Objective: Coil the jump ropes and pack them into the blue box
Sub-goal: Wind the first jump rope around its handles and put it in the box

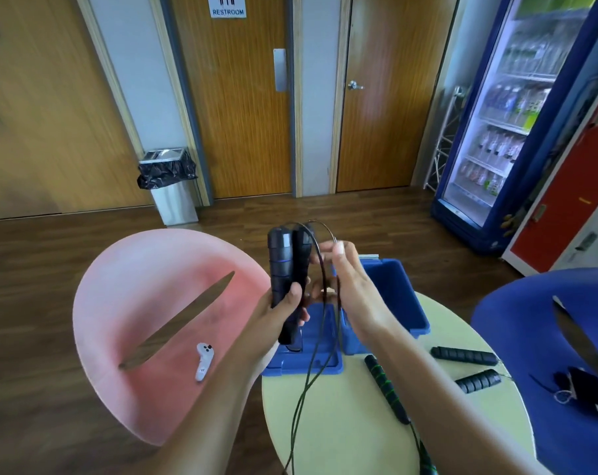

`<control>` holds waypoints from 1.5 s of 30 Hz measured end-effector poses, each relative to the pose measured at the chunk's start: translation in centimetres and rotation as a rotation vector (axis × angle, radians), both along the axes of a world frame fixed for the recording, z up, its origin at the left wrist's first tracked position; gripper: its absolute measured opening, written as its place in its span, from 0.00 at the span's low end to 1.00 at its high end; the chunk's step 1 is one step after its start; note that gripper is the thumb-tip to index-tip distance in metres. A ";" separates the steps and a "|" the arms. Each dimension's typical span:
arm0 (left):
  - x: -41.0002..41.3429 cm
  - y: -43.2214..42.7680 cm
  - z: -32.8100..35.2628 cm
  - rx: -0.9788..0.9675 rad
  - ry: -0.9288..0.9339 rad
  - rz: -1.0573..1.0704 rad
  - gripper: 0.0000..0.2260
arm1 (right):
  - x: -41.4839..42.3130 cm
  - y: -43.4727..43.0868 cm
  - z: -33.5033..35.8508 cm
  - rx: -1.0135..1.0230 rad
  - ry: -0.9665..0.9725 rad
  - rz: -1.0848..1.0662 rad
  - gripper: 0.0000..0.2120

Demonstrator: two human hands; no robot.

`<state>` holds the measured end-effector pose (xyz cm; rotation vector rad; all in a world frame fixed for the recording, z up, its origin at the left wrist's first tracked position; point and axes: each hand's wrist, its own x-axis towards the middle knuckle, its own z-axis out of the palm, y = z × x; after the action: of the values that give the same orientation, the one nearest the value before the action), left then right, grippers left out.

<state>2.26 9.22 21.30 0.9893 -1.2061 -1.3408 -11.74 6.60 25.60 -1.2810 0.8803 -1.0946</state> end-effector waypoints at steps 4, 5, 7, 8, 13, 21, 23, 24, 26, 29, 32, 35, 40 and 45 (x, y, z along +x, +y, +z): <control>-0.5 -0.3 0.2 -0.027 0.089 -0.035 0.26 | 0.8 0.6 -0.3 -0.217 0.090 -0.073 0.09; -0.5 -0.3 0.3 -0.028 0.095 -0.037 0.24 | 0.9 0.5 -0.2 -0.247 0.124 -0.089 0.09; -0.3 -0.5 0.4 -0.011 0.106 -0.051 0.22 | 0.7 0.3 0.3 -0.266 0.149 -0.109 0.07; -0.2 -0.6 0.6 0.006 0.127 -0.064 0.21 | 0.6 0.2 0.6 -0.268 0.145 -0.109 0.05; 0.5 -0.6 1.2 0.052 0.177 -0.093 0.16 | 0.4 0.0 0.9 -0.324 0.265 -0.140 0.08; 0.7 0.0 1.3 0.014 0.188 -0.186 0.14 | 0.7 0.6 1.0 -0.291 0.265 -0.125 0.10; 0.6 0.1 1.4 -0.006 0.197 -0.215 0.08 | 0.7 0.3 0.9 -0.300 0.281 -0.132 0.10; 0.6 0.2 1.5 -0.004 0.204 -0.225 0.09 | 0.8 0.3 0.8 -0.304 0.293 -0.133 0.10; 0.3 0.1 1.6 0.024 0.218 -0.190 0.08 | 0.9 0.1 0.6 -0.307 0.321 -0.129 0.10; 0.0 -0.2 1.5 0.044 0.282 -0.107 0.11 | 1.1 -0.2 0.1 -0.302 0.366 -0.114 0.06; 0.0 -0.7 1.1 0.030 0.324 -0.043 0.18 | 1.2 0.1 -0.1 -0.164 0.219 -0.083 0.10; 0.3 -1.0 0.9 0.029 0.350 0.026 0.18 | 1.3 1.1 -0.8 -0.061 0.153 -0.078 0.10; 0.5 -1.6 1.4 0.061 0.470 0.115 0.25 | 2.0 2.7 -2.7 0.061 0.182 -0.091 0.13; 0.4 -2.1 1.1 0.013 0.503 0.082 0.42 | 2.8 3.9 -3.3 0.058 0.153 -0.209 0.14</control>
<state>2.66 7.10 22.43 0.6453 -0.7680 -1.4224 -8.94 10.46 22.29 -1.2573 1.1735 -1.1350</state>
